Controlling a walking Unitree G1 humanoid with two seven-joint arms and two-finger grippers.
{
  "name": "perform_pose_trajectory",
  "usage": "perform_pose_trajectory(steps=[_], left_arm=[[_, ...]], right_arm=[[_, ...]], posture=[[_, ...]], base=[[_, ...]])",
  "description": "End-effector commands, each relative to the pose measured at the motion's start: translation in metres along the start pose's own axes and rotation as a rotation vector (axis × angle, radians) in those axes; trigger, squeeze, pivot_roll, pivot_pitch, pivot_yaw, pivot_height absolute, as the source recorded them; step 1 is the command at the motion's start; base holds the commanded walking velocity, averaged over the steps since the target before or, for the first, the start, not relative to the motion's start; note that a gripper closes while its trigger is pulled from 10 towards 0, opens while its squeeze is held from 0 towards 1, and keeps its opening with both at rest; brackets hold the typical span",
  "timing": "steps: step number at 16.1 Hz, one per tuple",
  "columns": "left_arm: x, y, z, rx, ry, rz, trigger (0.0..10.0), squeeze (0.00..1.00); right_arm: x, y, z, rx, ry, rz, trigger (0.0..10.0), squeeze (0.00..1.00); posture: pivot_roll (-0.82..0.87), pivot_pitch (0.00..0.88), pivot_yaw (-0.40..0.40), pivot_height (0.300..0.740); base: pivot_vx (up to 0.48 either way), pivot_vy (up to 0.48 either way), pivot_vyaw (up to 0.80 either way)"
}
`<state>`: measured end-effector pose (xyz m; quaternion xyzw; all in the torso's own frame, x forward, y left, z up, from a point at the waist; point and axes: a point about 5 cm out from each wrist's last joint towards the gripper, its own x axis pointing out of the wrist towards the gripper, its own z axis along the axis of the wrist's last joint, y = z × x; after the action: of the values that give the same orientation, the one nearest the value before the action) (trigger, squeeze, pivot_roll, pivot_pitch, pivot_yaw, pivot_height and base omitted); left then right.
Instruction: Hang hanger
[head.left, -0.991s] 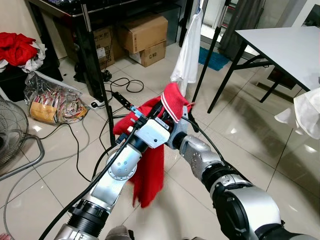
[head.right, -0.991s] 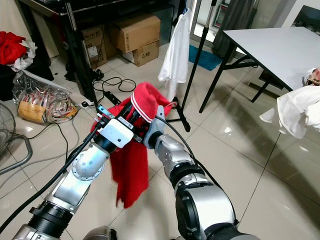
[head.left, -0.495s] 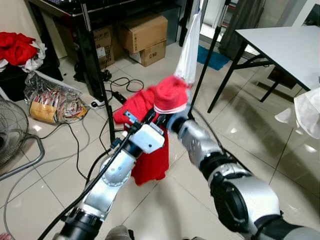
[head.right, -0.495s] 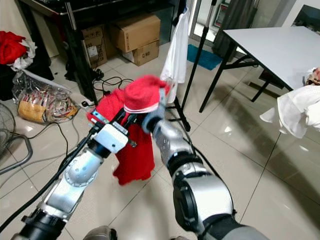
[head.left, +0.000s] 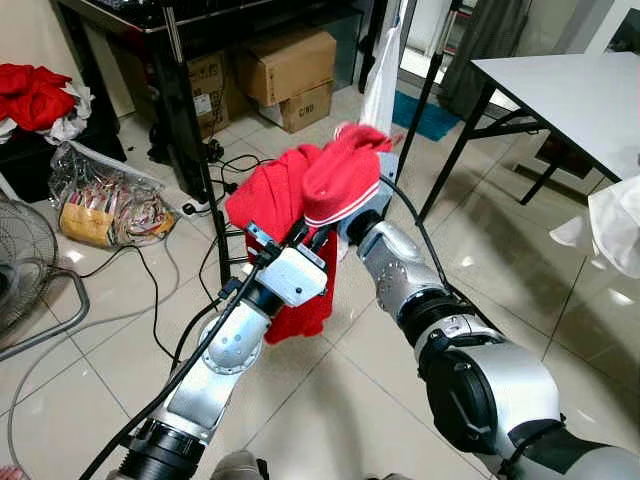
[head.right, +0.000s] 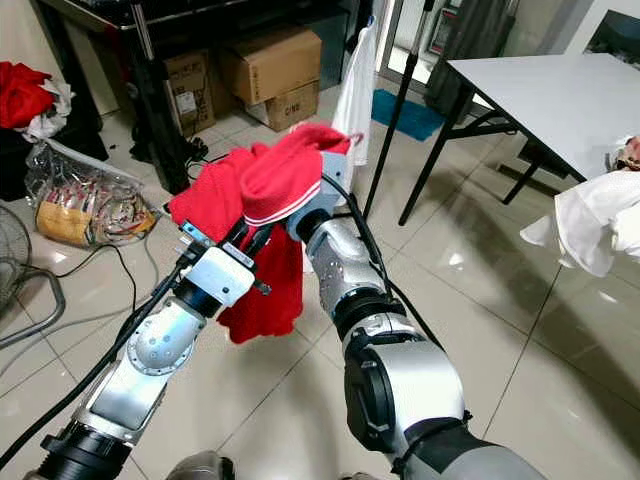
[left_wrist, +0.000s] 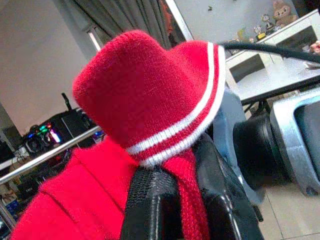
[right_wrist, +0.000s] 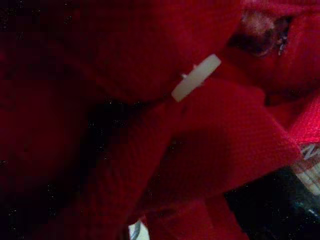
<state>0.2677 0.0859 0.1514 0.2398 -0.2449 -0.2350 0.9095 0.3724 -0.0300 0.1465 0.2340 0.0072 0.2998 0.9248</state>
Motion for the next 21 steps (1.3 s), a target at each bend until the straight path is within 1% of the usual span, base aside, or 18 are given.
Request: perform_pose_trajectory(steps=[1,3,5,6,8,12,14,15,17,19,20,21], left_arm=[[-0.002,0.002,0.001,-0.011,0.008,0.005,10.0,0.00],[-0.002,0.004,0.003,-0.001,0.003,0.005,10.0,0.00],[0.002,0.014,0.013,0.045,-0.040,0.025,10.0,0.00],[0.005,0.017,0.017,0.051,-0.055,0.038,10.0,0.00],[0.008,0.021,0.021,0.066,-0.074,0.036,10.0,0.00],[0.009,0.021,0.020,0.064,-0.070,0.028,10.0,0.00],[0.010,0.024,0.019,0.031,-0.059,0.057,10.0,0.00],[0.009,0.030,0.013,-0.046,-0.018,0.116,10.0,0.00],[0.005,0.037,0.002,-0.143,0.043,0.190,10.0,0.00],[-0.002,0.046,-0.004,-0.218,0.075,0.256,10.0,0.00],[-0.004,0.048,-0.006,-0.221,0.080,0.267,10.0,0.00],[-0.007,0.050,-0.008,-0.204,0.090,0.269,10.0,0.00]], right_arm=[[0.020,0.048,0.006,0.000,-0.087,0.143,10.0,0.00],[0.017,0.046,0.006,-0.034,-0.102,0.152,10.0,0.00],[0.009,0.044,-0.003,-0.098,-0.100,0.187,10.0,0.00],[0.006,0.043,-0.007,-0.110,-0.091,0.192,10.0,0.00],[0.001,0.039,-0.012,-0.105,-0.084,0.178,10.0,0.00],[0.002,0.037,-0.008,-0.101,-0.106,0.162,10.0,0.00],[0.001,0.036,-0.010,-0.104,-0.099,0.160,10.0,0.00],[-0.001,0.036,-0.015,-0.115,-0.073,0.159,10.0,0.00],[-0.004,0.032,-0.024,-0.161,-0.020,0.148,10.0,0.00],[-0.013,0.020,-0.036,-0.225,0.067,0.113,10.0,0.00],[-0.016,0.017,-0.039,-0.239,0.089,0.117,10.0,0.00],[-0.022,0.014,-0.043,-0.247,0.107,0.157,10.0,0.00]], posture=[[0.18,0.013,-0.038,0.740],[0.18,0.013,-0.038,0.740],[0.18,0.013,-0.038,0.740],[0.18,0.013,-0.038,0.740],[0.18,0.007,-0.039,0.740],[0.17,0.004,-0.031,0.740],[0.17,0.004,-0.031,0.740],[0.17,0.004,-0.030,0.740],[0.17,0.002,-0.034,0.740],[0.17,0.003,-0.037,0.740],[0.17,0.004,-0.038,0.740],[0.17,0.005,-0.040,0.740]], base=[[0.000,0.000,0.00],[0.000,0.000,0.00],[0.000,0.000,0.00],[0.000,0.000,0.00],[0.000,0.000,0.00],[0.000,0.000,0.00],[0.000,0.000,0.00],[0.000,0.000,0.00],[0.000,0.000,0.00],[0.000,0.000,0.00],[0.000,0.000,0.00],[0.000,0.000,0.00]])
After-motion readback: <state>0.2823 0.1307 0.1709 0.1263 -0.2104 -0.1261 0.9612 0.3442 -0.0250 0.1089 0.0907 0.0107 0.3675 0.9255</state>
